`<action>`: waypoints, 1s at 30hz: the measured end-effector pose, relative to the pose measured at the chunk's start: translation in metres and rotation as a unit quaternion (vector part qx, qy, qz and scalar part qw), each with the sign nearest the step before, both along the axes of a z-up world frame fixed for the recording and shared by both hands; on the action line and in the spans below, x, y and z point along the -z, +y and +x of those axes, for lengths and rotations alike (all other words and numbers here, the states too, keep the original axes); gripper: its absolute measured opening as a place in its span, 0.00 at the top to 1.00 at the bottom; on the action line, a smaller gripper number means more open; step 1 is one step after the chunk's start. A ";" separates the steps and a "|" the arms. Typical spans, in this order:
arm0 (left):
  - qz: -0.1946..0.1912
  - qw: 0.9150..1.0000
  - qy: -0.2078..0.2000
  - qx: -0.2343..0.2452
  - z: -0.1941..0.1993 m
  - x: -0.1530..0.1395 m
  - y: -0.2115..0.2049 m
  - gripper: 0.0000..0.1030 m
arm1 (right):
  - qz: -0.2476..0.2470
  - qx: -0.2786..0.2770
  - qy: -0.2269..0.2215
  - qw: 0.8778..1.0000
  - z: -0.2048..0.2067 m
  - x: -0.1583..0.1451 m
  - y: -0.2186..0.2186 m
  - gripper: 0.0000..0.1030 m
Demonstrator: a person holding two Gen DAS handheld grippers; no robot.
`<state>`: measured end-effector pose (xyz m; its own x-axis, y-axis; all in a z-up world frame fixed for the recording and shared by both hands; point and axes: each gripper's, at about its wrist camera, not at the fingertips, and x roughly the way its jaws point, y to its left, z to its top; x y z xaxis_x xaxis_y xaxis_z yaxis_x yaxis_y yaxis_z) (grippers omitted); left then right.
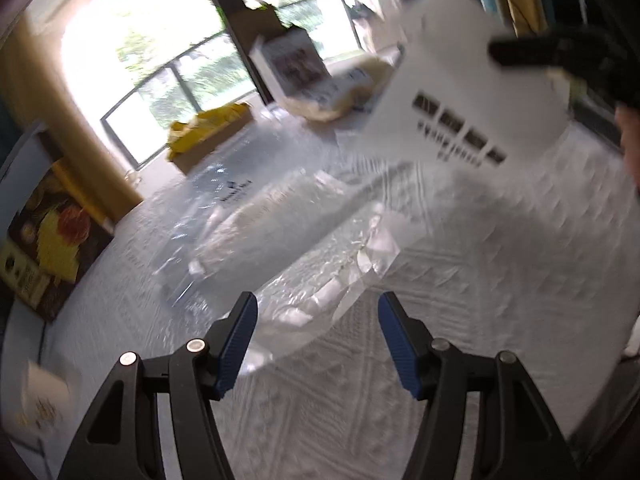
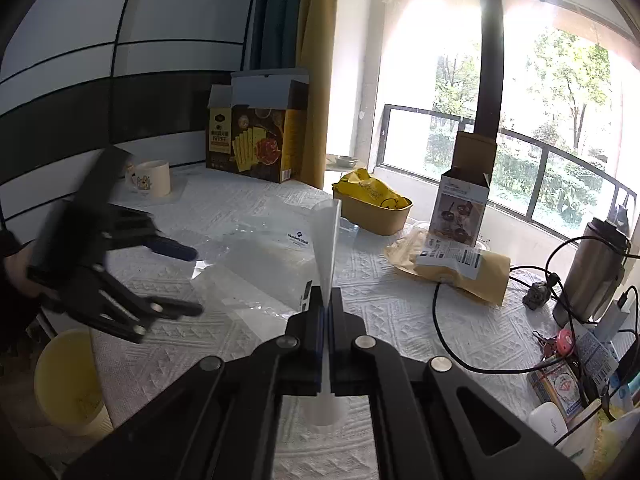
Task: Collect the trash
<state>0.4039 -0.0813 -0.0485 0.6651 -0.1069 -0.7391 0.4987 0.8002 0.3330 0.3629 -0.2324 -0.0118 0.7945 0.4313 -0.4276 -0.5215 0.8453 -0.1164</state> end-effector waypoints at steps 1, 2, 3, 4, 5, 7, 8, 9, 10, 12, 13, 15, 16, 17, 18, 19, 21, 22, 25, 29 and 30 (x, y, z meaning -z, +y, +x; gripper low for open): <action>0.018 1.000 0.006 0.006 0.005 0.004 -0.004 0.39 | 0.003 0.001 0.000 1.000 0.000 0.000 -0.002 0.99; 0.037 0.999 0.007 0.012 0.009 0.008 -0.008 0.39 | 0.004 0.002 0.000 1.000 0.000 0.000 -0.004 0.99; 0.046 0.999 0.007 0.016 0.011 0.011 -0.010 0.39 | 0.006 0.003 0.001 1.000 0.000 0.000 -0.006 0.99; 0.061 0.998 0.006 0.025 0.013 0.013 -0.013 0.39 | 0.008 0.004 0.001 1.000 0.001 0.001 -0.008 0.99; 0.068 0.997 0.002 0.034 0.013 0.013 -0.015 0.39 | 0.009 0.006 0.001 1.000 0.000 0.001 -0.009 0.99; 0.073 0.997 0.004 0.038 0.016 0.013 -0.016 0.39 | 0.011 0.006 0.002 1.000 0.000 0.002 -0.011 0.99; 0.072 0.997 0.005 0.040 0.018 0.013 -0.018 0.39 | 0.012 0.007 0.003 1.000 0.000 0.003 -0.013 0.99; 0.069 0.997 0.005 0.044 0.020 0.014 -0.018 0.39 | 0.014 0.007 0.003 1.000 0.000 0.003 -0.014 0.99; 0.064 0.997 0.004 0.045 0.023 0.013 -0.018 0.39 | 0.015 0.007 0.004 1.000 0.000 0.004 -0.015 0.99; 0.053 0.998 0.005 0.045 0.028 0.014 -0.018 0.39 | 0.019 0.008 0.006 1.000 0.000 0.005 -0.017 0.99; 0.046 0.998 0.003 0.043 0.031 0.014 -0.016 0.39 | 0.020 0.009 0.006 1.000 -0.001 0.005 -0.017 0.99; 0.034 0.998 0.003 0.047 0.033 0.014 -0.016 0.41 | 0.022 0.009 0.006 1.000 -0.002 0.004 -0.019 0.99; 0.020 0.998 0.006 0.055 0.034 0.014 -0.014 0.46 | 0.022 0.009 0.005 1.000 -0.003 0.004 -0.020 0.99; 0.003 0.998 0.018 0.065 0.036 0.015 -0.012 0.65 | 0.022 0.010 0.005 1.000 -0.003 0.004 -0.020 0.99; -0.010 0.997 0.025 0.069 0.035 0.014 -0.011 0.79 | 0.022 0.010 0.005 1.000 -0.003 0.005 -0.021 0.99; -0.020 0.998 0.025 0.061 0.038 0.015 -0.008 0.81 | 0.022 0.012 0.006 1.000 -0.004 0.005 -0.021 0.99; -0.029 0.998 0.024 0.053 0.040 0.016 -0.005 0.92 | 0.024 0.014 0.008 1.000 -0.003 0.006 -0.023 0.99; -0.043 0.998 0.019 0.050 0.040 0.014 -0.001 0.94 | 0.025 0.014 0.009 1.000 -0.003 0.006 -0.024 0.99; -0.066 0.997 0.013 0.049 0.034 0.006 0.004 0.97 | 0.025 0.014 0.009 1.000 -0.003 0.006 -0.025 0.99; -0.097 0.994 -0.020 0.038 0.013 -0.015 0.012 0.99 | 0.023 0.014 0.009 1.000 -0.005 0.006 -0.024 0.99; -0.103 0.994 -0.029 0.035 0.006 -0.022 0.014 0.99 | 0.023 0.015 0.009 1.000 -0.007 0.005 -0.024 0.99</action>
